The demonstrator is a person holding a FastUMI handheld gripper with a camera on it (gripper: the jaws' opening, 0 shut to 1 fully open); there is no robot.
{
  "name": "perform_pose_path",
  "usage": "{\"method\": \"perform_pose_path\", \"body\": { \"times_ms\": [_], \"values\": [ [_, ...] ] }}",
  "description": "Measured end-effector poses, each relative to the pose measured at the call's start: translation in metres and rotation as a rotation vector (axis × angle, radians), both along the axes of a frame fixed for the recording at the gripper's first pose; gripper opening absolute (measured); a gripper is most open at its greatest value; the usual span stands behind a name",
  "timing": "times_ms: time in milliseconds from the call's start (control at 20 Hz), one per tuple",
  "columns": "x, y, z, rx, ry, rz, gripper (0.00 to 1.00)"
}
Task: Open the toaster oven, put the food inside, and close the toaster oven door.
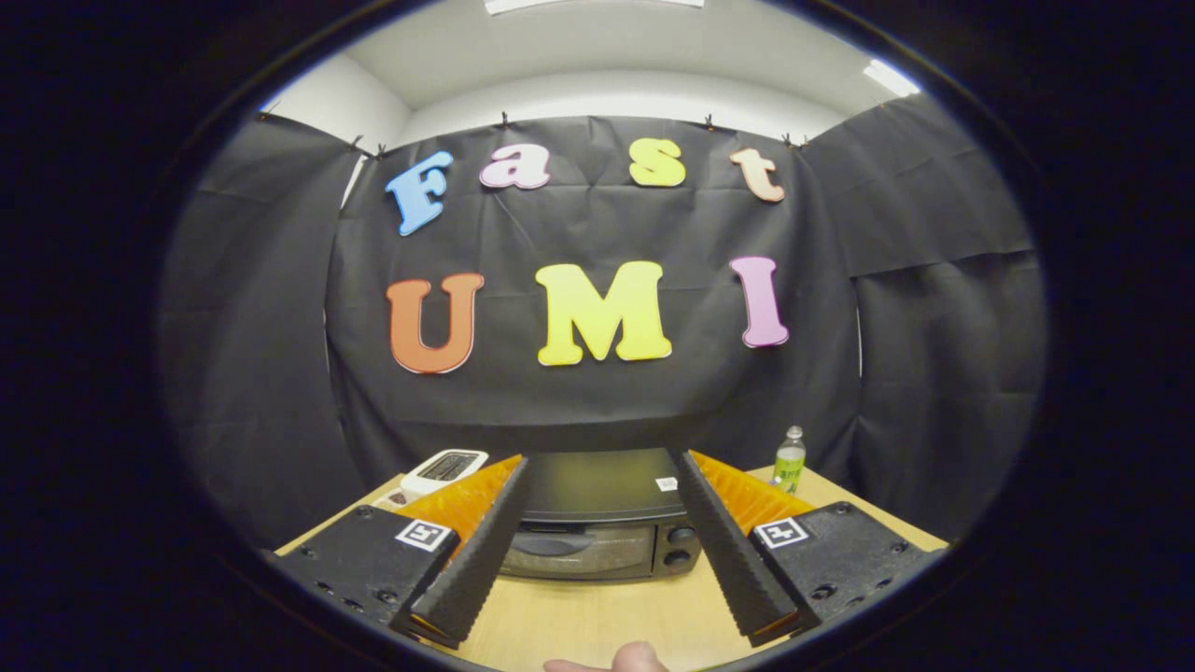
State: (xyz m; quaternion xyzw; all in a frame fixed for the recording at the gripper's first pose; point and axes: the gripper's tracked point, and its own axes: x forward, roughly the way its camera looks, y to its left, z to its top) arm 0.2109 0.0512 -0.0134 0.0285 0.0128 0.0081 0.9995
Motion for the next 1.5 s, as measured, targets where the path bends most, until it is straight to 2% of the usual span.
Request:
{"method": "perform_pose_path", "body": {
  "times_ms": [300, 550, 950, 1100, 1500],
  "values": [
    [0.076, 0.022, -0.045, 0.028, 0.070, 0.014, 1.00],
    [0.112, 0.030, -0.095, -0.010, 0.138, -0.017, 1.00],
    [0.117, 0.042, -0.145, -0.049, 0.194, -0.010, 1.00],
    [0.117, 0.043, -0.147, -0.036, 0.151, 0.001, 1.00],
    [0.082, 0.041, -0.157, -0.092, 0.129, 0.036, 1.00]
  ]
}}
